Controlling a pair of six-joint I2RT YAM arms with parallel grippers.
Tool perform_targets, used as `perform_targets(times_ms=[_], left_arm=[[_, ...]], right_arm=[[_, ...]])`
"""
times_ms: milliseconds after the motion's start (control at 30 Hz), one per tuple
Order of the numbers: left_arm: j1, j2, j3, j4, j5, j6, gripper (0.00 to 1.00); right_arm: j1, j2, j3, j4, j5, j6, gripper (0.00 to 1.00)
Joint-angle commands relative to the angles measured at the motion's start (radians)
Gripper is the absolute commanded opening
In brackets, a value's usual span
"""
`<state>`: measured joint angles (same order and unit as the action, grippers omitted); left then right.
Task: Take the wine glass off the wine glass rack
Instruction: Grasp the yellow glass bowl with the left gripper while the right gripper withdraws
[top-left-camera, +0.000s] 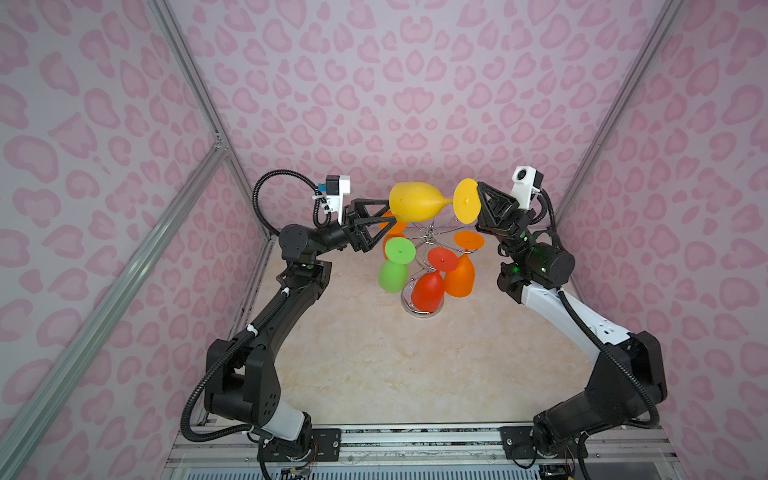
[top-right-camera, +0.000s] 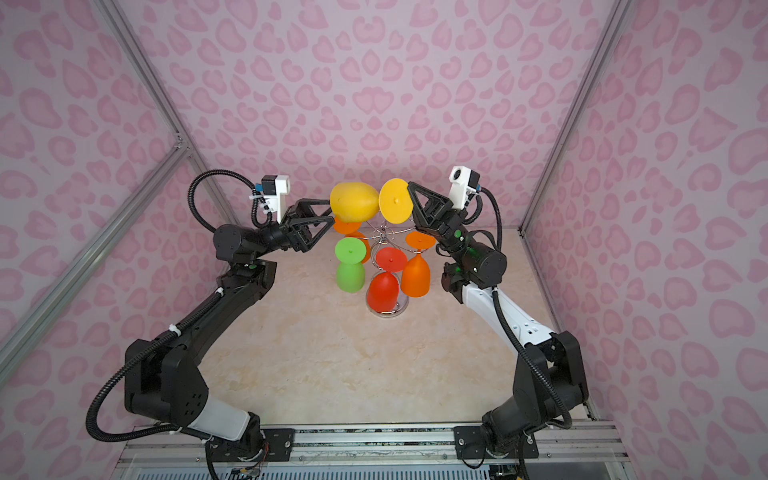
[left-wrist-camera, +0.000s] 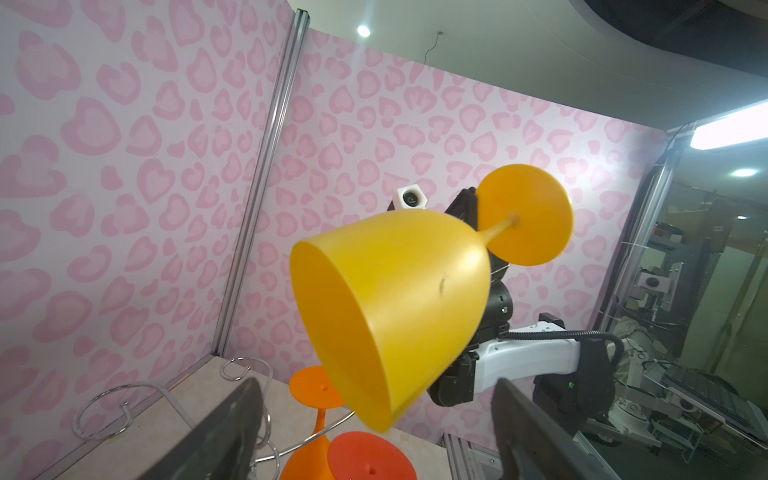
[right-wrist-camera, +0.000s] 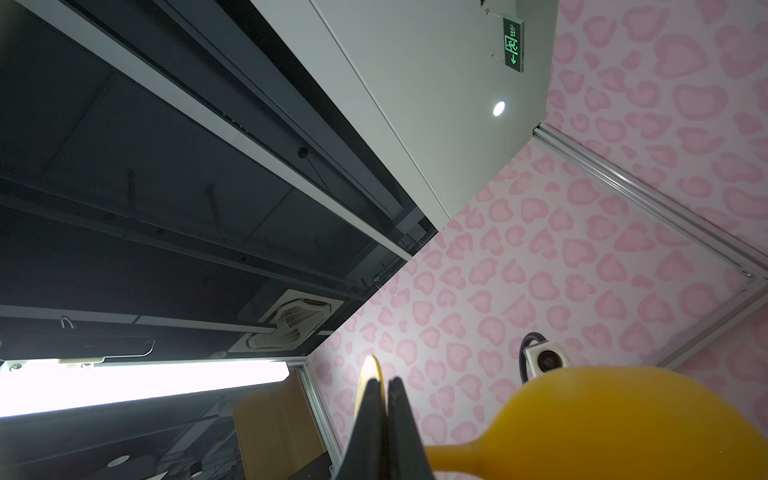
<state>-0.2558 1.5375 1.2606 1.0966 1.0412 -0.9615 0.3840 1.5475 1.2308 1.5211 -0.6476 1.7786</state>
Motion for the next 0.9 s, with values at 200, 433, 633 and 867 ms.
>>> perform_targets(times_ms=[200,433,633,867], left_arm=[[-0.019,-0.024,-0.008,0.112,0.038,-0.055,0.75],[-0.022,-0.050,-0.025,0.133,0.048,-0.069,0.54],[-0.023,-0.074,-0.034,0.137,0.051,-0.068,0.39],[-0.024,-0.101,-0.052,0.143,0.049,-0.068,0.08]], right_arm=[[0.006,0.028,-0.009,0.038,0.014,0.008,0.00],[0.001,0.062,0.000,0.038,0.025,0.022,0.00],[0.001,0.085,0.012,0.037,0.025,0.031,0.00],[-0.011,0.096,0.029,0.038,0.001,0.042,0.07]])
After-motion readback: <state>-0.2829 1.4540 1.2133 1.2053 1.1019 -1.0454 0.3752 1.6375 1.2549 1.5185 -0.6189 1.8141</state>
